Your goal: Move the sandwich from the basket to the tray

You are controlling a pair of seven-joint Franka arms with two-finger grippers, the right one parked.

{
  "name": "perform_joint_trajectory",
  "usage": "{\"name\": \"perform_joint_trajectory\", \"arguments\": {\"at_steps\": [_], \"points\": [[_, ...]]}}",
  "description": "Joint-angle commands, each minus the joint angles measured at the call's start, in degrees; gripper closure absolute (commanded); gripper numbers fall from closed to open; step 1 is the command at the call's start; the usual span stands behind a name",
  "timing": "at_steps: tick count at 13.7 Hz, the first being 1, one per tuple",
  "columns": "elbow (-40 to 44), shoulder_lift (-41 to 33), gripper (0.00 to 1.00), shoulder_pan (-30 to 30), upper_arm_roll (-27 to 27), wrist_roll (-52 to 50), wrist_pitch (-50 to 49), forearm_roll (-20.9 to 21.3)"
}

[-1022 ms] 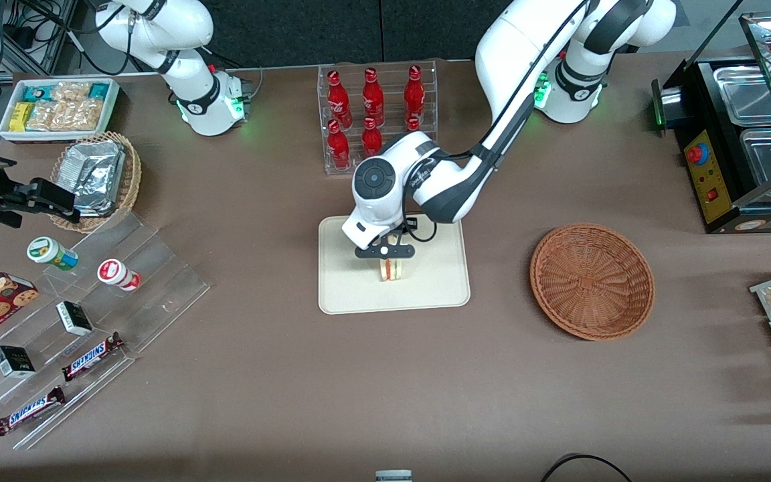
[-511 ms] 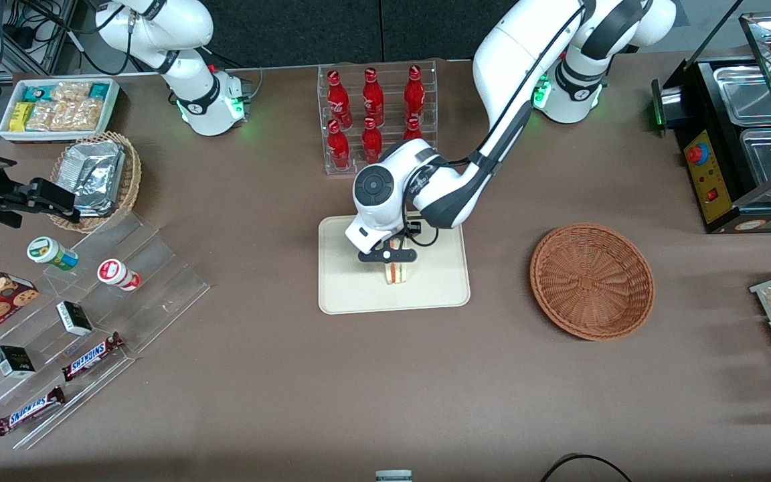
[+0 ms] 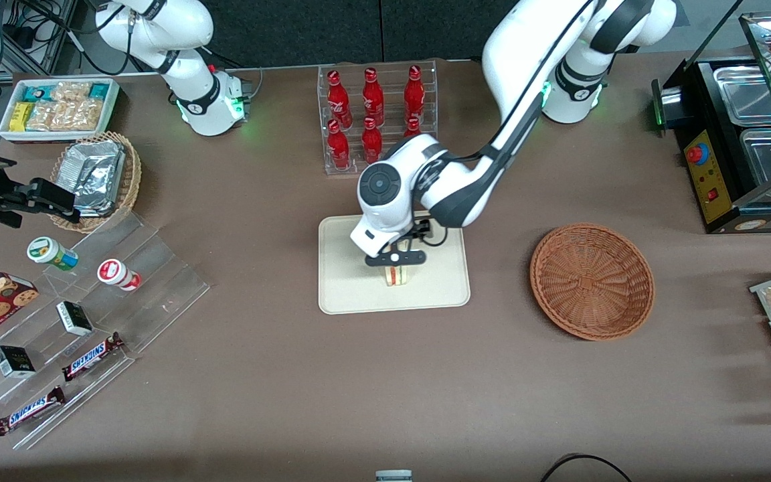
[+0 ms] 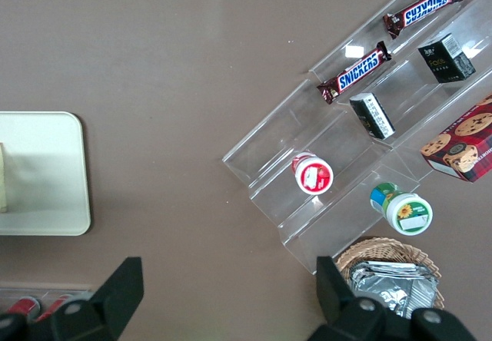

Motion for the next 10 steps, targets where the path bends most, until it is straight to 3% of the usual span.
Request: {"name": "perform_joint_trajectory", "arguments": {"at_steps": [1, 5, 10], "points": [[-1.7, -8.4, 0.0, 4.3, -0.2, -1.3, -7.2, -0.4], [-1.7, -16.2, 0.0, 10.9, -0.2, 1.4, -14.9, -0.4], [-1.9, -24.3, 0.0, 22.1, -0.2, 18.4, -26.2, -0.5]]}}
